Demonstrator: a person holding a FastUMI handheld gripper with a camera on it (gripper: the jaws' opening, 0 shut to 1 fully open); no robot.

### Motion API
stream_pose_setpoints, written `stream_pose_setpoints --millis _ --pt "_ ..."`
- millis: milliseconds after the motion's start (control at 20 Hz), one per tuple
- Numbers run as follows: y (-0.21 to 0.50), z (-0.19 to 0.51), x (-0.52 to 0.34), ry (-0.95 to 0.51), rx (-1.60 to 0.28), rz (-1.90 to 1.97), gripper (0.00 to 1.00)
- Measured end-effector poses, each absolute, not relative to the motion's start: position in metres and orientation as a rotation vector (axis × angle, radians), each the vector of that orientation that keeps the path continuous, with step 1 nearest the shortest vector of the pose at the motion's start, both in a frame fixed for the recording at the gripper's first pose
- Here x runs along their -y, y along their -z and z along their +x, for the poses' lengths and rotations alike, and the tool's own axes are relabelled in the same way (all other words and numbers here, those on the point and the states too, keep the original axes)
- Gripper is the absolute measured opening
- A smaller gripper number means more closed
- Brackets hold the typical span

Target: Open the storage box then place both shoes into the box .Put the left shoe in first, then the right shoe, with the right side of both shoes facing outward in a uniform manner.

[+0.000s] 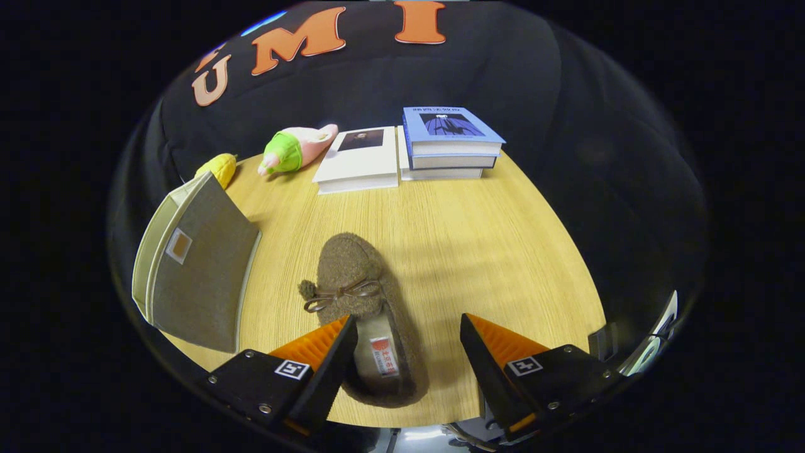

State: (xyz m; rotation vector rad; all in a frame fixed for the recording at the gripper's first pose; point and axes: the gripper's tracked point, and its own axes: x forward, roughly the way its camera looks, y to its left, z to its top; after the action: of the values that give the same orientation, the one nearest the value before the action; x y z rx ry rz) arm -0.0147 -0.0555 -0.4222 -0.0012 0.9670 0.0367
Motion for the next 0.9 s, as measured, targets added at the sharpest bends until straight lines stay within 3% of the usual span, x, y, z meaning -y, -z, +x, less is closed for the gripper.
stream_pose_setpoints --millis 100,300,350,400,500,550,650,900 --pt "0.434 -0.016 0.051 -0.045 -0.985 0.005 0.92" --pt "0.454 -0.018 0.041 -0.055 -1.018 0.022 0.70" --pt "0.455 -0.016 0.045 -0.035 -1.016 0.013 0.57" --pt "0.456 -0.014 0.049 -0.016 -1.010 0.003 0.51" --pt "0.454 -0.009 0.057 0.020 -0.995 0.011 0.24" --pt "0.454 -0.009 0.055 0.023 -0.999 0.038 0.05" --pt "0.449 -0.010 0.051 0.029 -0.982 0.070 0.01" --pt "0.423 -0.001 0.039 0.060 -0.935 0.162 0.01"
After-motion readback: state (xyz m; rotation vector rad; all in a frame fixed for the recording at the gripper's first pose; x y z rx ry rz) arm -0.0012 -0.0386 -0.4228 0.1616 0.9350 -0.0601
